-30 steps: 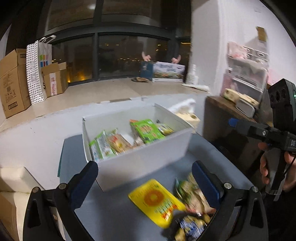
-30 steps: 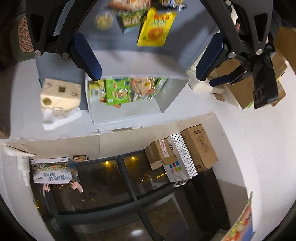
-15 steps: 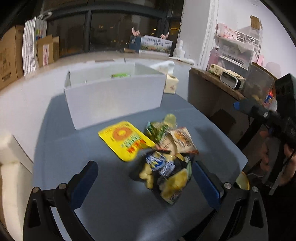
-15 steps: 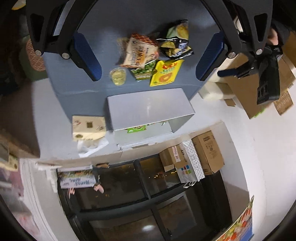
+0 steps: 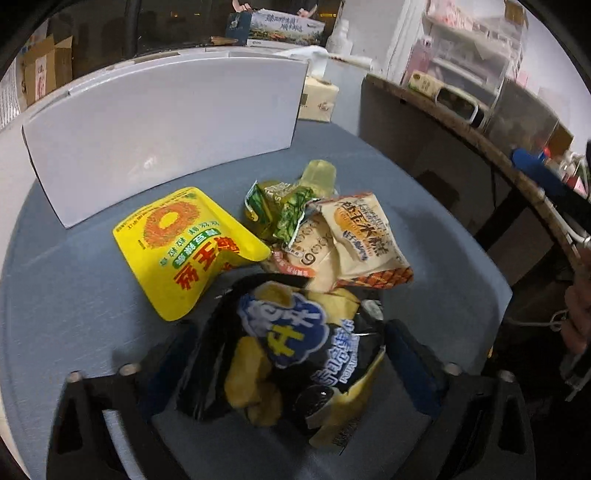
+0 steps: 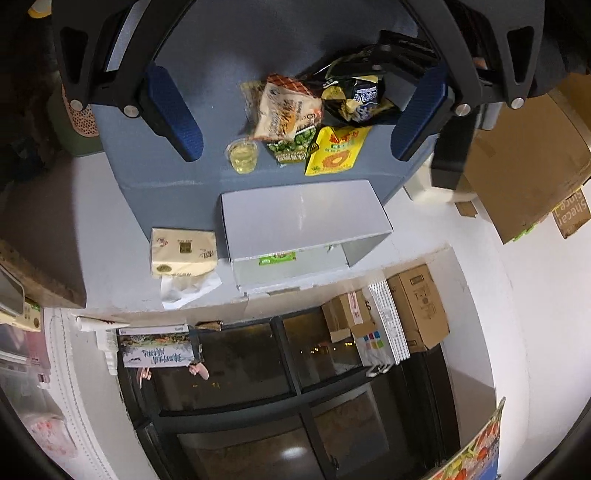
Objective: Organize snacks
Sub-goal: 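Grasp the blue-and-yellow chip bag with the left tool while the right grasps the yellow packet, then carry the chip bag and yellow packet into the white box and release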
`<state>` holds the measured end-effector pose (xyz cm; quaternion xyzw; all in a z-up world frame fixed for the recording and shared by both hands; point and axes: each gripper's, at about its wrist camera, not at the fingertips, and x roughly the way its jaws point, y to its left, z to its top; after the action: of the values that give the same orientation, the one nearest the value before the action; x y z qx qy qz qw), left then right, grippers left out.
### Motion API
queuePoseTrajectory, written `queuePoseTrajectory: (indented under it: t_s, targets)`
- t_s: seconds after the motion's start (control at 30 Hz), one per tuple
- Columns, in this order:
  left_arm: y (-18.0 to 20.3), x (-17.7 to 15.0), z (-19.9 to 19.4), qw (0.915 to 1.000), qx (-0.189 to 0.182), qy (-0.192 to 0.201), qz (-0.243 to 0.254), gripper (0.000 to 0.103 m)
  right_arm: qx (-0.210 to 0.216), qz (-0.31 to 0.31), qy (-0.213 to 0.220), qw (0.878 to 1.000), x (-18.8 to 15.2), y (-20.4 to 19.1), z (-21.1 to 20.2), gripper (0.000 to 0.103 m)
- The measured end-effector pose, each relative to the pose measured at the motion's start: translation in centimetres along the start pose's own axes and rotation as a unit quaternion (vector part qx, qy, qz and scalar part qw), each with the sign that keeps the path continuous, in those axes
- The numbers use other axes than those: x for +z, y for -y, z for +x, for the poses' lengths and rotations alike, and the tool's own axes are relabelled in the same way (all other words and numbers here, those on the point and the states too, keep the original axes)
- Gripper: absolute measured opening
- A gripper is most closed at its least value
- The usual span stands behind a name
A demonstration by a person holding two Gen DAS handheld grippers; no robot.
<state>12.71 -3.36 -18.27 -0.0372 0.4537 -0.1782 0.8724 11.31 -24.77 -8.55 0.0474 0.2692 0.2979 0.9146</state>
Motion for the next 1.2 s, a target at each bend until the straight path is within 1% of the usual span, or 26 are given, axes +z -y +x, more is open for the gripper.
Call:
queuePoseTrajectory:
  t_s: [0.03, 0.07, 0.13, 0.2, 0.3, 0.43, 0.53, 0.63, 0.73, 0.8, 0.87, 0.9, 0.93, 1.0, 1.07, 1.1, 1.13, 1.17, 1.2]
  targets:
    - [-0.3, -0.1, -0.2, 0.9999, -0.005, 0.002, -0.012, 0.076, -0.002, -0.002, -0.001, 1.000, -0.1, 0.0, 0.1, 0.103]
    - [-0.4, -0.2, -0.5, 0.9999, 0.000, 0.004, -0.013, 0.072, -0.005, -0.005, -0.003, 1.000, -0.2, -0.1, 0.2, 0.103]
    - [-0.5, -0.3, -1.5, 0.9999, -0.001, 0.014, -0.006, 0.071, -0.004, -0.007, -0.008, 1.000, -0.5, -0.2, 0.5, 0.103]
    - [-1.0, -0.7, -3.1, 0.9993, -0.015, 0.031, -0.017, 0.071, -0.004, -0.005, -0.015, 1.000, -0.6, -0.2, 1.1, 0.103]
    - [-1.6, -1.1, -5.7, 0.9982, -0.009, 0.055, -0.020, 0.071, -0.002, -0.013, -0.033, 0.999, -0.8, -0.6, 2.3, 0.103]
    - [-2.9, -1.9, -9.0, 0.9960, 0.005, 0.083, -0.034, 0.071, 0.005, -0.041, -0.078, 0.996, -1.0, -2.0, 5.4, 0.103]
    - [-4.0, -2.7, -10.7, 0.9940, 0.031, 0.097, -0.041, 0.071, 0.008, -0.077, -0.118, 0.990, -0.8, -3.7, 8.8, 0.103]
    - [-5.2, -3.7, -11.9, 0.9921, 0.048, 0.104, -0.051, 0.071, 0.018, -0.106, -0.156, 0.982, -0.2, -6.0, 12.7, 0.103]
    - [-6.5, -4.7, -13.2, 0.9895, 0.066, 0.112, -0.062, 0.071, 0.014, -0.132, -0.197, 0.971, 0.3, -8.2, 16.9, 0.103]
    - [-7.6, -5.2, -13.6, 0.9873, 0.085, 0.112, -0.074, 0.071, 0.006, -0.146, -0.228, 0.963, 0.4, -9.3, 19.8, 0.103]
    - [-8.6, -5.6, -13.9, 0.9867, 0.069, 0.118, -0.088, 0.071, 0.002, -0.145, -0.250, 0.957, 0.3, -9.7, 22.0, 0.103]
    - [-9.0, -5.7, -14.1, 0.9861, 0.063, 0.121, -0.095, 0.071, -0.008, -0.140, -0.262, 0.955, 0.1, -9.7, 23.0, 0.103]
    - [-9.2, -5.8, -14.1, 0.9856, 0.074, 0.120, -0.093, 0.071, -0.024, -0.136, -0.278, 0.951, -0.2, -9.5, 24.1, 0.103]
    - [-9.3, -5.8, -14.1, 0.9848, 0.087, 0.122, -0.088, 0.071, -0.036, -0.135, -0.282, 0.949, -0.6, -9.2, 24.9, 0.103]
    - [-9.5, -5.8, -14.2, 0.9846, 0.073, 0.127, -0.095, 0.071, -0.047, -0.147, -0.290, 0.945, -1.0, -9.2, 25.2, 0.103]
    - [-9.5, -5.8, -14.2, 0.9842, 0.076, 0.129, -0.095, 0.071, -0.054, -0.155, -0.293, 0.942, -1.3, -9.4, 25.3, 0.103]
    - [-9.5, -5.7, -14.2, 0.9838, 0.082, 0.129, -0.093, 0.071, -0.056, -0.164, -0.301, 0.938, -1.6, -9.7, 25.4, 0.103]
    - [-9.4, -5.7, -14.3, 0.9835, 0.085, 0.130, -0.092, 0.071, -0.048, -0.170, -0.318, 0.931, -2.3, -10.0, 25.6, 0.101]
    - [-9.4, -5.7, -14.3, 0.9833, 0.085, 0.132, -0.092, 0.071, -0.041, -0.164, -0.314, 0.934, -2.5, -10.0, 25.4, 0.100]
